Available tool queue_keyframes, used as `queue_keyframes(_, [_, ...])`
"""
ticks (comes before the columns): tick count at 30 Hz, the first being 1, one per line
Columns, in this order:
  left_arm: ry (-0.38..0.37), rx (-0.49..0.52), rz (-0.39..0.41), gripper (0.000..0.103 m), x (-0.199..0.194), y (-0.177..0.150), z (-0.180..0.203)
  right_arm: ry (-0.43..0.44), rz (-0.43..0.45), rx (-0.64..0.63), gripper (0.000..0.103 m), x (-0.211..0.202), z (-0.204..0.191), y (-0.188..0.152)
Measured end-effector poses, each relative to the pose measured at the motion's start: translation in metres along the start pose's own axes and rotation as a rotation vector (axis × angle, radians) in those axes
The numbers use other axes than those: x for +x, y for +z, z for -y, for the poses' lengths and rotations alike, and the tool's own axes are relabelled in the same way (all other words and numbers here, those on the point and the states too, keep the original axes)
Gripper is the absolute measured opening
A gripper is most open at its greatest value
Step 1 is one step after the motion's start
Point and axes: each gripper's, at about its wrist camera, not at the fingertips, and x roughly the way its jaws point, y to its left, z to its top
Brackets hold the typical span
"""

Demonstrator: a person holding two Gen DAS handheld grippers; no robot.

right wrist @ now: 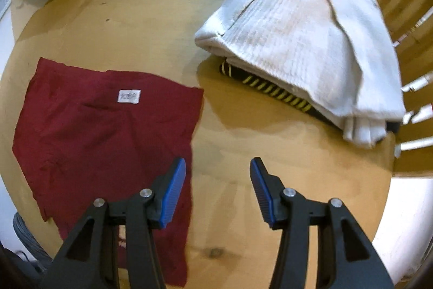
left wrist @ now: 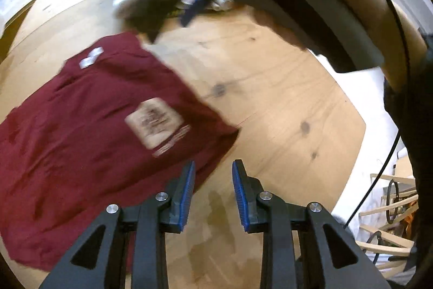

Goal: Fold clothes

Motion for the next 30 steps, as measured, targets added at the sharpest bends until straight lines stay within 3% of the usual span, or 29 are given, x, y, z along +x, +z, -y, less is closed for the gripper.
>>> queue_keyframes(6, [0.027, -0.006, -0.016, 0.027, 0.029, 0.016, 0.014, 0.066, 0.001, 0.000, 0.049, 0.006, 0.004, 0.009])
queue_keyframes(13, [0.096, 0.025, -0.037, 0.025, 0.039, 0.016, 0.028, 0.057, 0.013, -0.032, 0.049, 0.006, -0.008, 0.013])
queue_keyframes(18, [0.060, 0.045, -0.002, 0.025, 0.025, 0.014, 0.044, 0.088, 0.017, -0.031, 0.049, 0.003, -0.013, 0.011])
queue_keyframes(23, [0.042, 0.052, -0.039, 0.024, 0.037, 0.012, 0.048, 0.090, 0.014, -0.026, 0.049, 0.005, -0.022, 0.013])
queue_keyframes(26, [0.015, 0.041, -0.040, 0.015, 0.039, 0.007, 0.045, 0.090, 0.011, -0.024, 0.049, 0.007, -0.027, 0.014])
queue_keyframes(30, [0.015, -0.003, -0.039, 0.011, 0.032, -0.002, 0.035, 0.091, 0.004, -0.025, 0.049, 0.011, -0.037, 0.016])
